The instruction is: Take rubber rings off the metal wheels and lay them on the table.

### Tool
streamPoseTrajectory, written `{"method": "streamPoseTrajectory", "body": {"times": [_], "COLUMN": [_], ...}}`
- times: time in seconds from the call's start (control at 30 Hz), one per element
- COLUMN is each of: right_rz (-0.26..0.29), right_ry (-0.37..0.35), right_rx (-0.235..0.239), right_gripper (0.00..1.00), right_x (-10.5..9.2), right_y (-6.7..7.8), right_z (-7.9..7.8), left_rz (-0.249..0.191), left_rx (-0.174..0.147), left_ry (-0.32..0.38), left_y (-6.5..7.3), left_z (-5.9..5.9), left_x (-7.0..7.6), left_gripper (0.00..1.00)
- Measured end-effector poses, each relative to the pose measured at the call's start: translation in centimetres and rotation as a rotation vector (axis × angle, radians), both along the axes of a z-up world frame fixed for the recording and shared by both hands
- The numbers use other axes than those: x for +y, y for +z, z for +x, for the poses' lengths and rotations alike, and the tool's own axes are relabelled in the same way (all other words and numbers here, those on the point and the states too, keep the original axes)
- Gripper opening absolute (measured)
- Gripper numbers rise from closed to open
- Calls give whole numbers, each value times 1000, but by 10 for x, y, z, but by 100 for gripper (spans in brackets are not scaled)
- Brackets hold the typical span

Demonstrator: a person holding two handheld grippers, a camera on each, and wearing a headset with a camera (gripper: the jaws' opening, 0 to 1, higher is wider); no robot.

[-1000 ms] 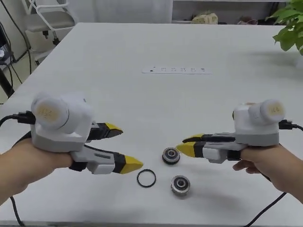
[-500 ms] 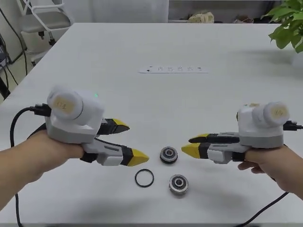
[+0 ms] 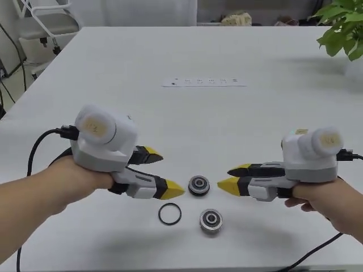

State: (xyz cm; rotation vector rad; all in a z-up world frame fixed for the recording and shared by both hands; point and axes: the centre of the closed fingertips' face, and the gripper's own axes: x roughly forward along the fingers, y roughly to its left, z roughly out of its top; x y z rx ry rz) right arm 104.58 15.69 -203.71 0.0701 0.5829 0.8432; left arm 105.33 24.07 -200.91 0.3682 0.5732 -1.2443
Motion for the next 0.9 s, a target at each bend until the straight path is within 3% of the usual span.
{"method": "streamPoseTrajectory", "body": {"times": [0.23, 0.9], "right_rz": [-8, -4], "right_ry": [6, 9], "right_rx": [2, 11], "right_gripper": [28, 29], "right_x": [0, 4], "right_y": [-4, -10], "right_z": [-1, -2], "left_rz": [-7, 10], "left_rx": [30, 70], "left_ry": [-11, -34], "left_y": [-8, -31], "left_z": [3, 3], "left_x": [-9, -32], "left_gripper": [46, 35]}}
